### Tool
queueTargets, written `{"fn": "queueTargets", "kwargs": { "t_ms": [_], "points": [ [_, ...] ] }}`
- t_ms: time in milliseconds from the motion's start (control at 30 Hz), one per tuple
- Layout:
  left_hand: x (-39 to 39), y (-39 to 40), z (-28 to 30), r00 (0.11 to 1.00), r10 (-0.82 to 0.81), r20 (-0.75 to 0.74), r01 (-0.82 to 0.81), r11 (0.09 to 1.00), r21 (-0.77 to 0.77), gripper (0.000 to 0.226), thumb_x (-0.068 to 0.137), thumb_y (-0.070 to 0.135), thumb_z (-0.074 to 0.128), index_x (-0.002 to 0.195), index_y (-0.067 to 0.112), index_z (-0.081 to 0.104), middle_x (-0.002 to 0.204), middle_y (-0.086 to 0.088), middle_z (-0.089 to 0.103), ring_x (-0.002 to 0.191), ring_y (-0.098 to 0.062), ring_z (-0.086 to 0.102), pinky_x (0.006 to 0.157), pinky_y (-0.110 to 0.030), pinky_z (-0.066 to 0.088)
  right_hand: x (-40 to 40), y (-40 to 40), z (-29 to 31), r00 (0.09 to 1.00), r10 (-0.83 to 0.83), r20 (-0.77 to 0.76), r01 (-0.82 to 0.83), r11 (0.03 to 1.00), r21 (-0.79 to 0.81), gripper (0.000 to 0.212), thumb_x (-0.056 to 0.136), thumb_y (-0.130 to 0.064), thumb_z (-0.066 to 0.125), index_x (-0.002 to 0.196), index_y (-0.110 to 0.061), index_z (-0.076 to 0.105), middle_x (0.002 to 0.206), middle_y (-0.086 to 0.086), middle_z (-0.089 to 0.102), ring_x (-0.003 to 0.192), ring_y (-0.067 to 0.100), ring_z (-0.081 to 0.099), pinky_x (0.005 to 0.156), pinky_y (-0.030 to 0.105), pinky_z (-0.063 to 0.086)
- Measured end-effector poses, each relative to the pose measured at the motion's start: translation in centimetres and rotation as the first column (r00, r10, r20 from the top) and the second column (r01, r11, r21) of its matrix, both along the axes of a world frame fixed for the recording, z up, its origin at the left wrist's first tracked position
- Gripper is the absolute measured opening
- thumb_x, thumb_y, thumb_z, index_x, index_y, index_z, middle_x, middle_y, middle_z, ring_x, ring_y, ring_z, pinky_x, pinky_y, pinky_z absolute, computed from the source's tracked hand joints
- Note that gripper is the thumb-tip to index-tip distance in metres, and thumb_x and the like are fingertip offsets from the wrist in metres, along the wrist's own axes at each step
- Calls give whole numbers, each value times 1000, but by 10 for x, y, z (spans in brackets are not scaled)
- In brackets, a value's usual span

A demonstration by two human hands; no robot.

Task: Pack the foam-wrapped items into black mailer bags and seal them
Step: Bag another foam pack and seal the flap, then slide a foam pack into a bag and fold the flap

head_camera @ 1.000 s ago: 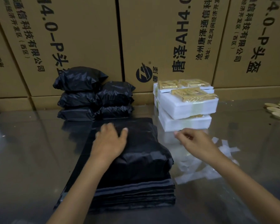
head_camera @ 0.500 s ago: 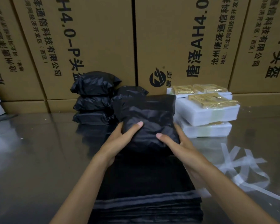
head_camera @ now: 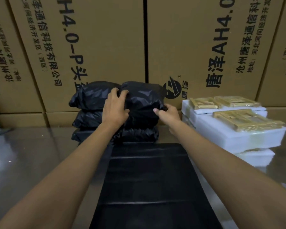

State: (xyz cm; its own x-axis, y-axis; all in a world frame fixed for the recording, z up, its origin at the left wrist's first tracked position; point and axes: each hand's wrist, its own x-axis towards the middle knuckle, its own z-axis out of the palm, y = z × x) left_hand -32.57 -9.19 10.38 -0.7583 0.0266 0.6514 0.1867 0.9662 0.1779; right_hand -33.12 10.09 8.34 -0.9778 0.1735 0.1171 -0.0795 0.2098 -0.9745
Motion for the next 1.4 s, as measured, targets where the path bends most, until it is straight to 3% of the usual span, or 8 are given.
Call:
{"fn": "queueTargets", "kwargs": {
  "t_ms": [200, 500, 667, 733, 833, 1000, 1133, 1400],
  "points": [
    [-25, 9, -6, 966, 46, -254, -106, 967, -230, 31, 87, -1, 58, 115, 11, 49, 111, -12, 47, 97, -31, 45, 78, -38, 38, -30, -9, 3, 958, -284, -42, 287, 953, 96, 36, 93, -46, 63, 110, -14, 65, 113, 7, 68, 105, 30, 63, 77, 32, 43],
    [-36, 36, 9, 984, 166, 65, -168, 986, 13, 44, 92, 13, 60, 131, 1, 44, 135, -18, 42, 124, -34, 41, 101, -41, 42, -30, -10, 25, 964, 167, 206, -193, 975, 113, 60, 101, -15, 52, 155, -9, 29, 155, 10, 38, 135, 30, 43, 104, 38, 41],
    [5, 106, -5, 982, -188, -20, 189, 963, 191, 17, 95, 14, 49, 112, 10, 49, 116, -11, 49, 103, -29, 50, 80, -42, 45, 3, 23, 11, 999, 32, 37, -34, 998, 56, 18, 92, -11, 49, 99, -12, 66, 88, 5, 64, 80, 20, 58, 70, 33, 49],
    [14, 142, -13, 929, -332, 165, 244, 882, 404, 14, 99, 20, 46, 106, 10, 53, 106, -11, 57, 90, -27, 57, 72, -38, 47, 22, 45, 1, 998, -58, 7, 57, 995, 79, 24, 92, -9, 44, 94, -14, 68, 87, 6, 65, 82, 23, 61, 80, 39, 55],
    [26, 191, -33, 585, -677, 446, 15, 559, 829, 33, 101, 29, 45, 119, 3, 57, 96, -14, 62, 74, -24, 60, 69, -36, 54, 51, 73, -21, 990, -144, 2, 143, 983, 113, 29, 99, -11, 41, 114, -1, 63, 100, 12, 63, 93, 26, 59, 95, 48, 53],
    [27, 234, -46, 373, -863, 341, -341, 214, 915, 62, 88, 60, 54, 130, 15, 52, 122, -12, 60, 105, -28, 61, 92, -41, 52, 113, 110, -41, 983, -48, 180, 33, 996, 83, 25, 95, -9, 49, 101, -2, 72, 95, 18, 72, 85, 24, 68, 78, 35, 57],
    [25, 258, -45, 477, -812, 335, -287, 217, 933, 67, 82, 44, 72, 135, 11, 48, 124, -9, 51, 110, -26, 56, 88, -35, 51, 143, 134, -57, 967, -55, 250, 65, 997, -32, 22, 95, -10, 54, 100, -5, 75, 88, 11, 74, 68, 19, 60, 62, 27, 49],
    [55, 269, -32, 315, -873, 371, -304, 278, 911, 50, 68, 28, 83, 103, 11, 51, 110, -14, 48, 92, -30, 60, 74, -40, 60, 171, 154, -77, 959, -75, 272, 178, 910, -374, 41, 90, -49, 65, 121, -22, 63, 113, 10, 71, 99, 28, 71, 73, 39, 59]
  ]
}}
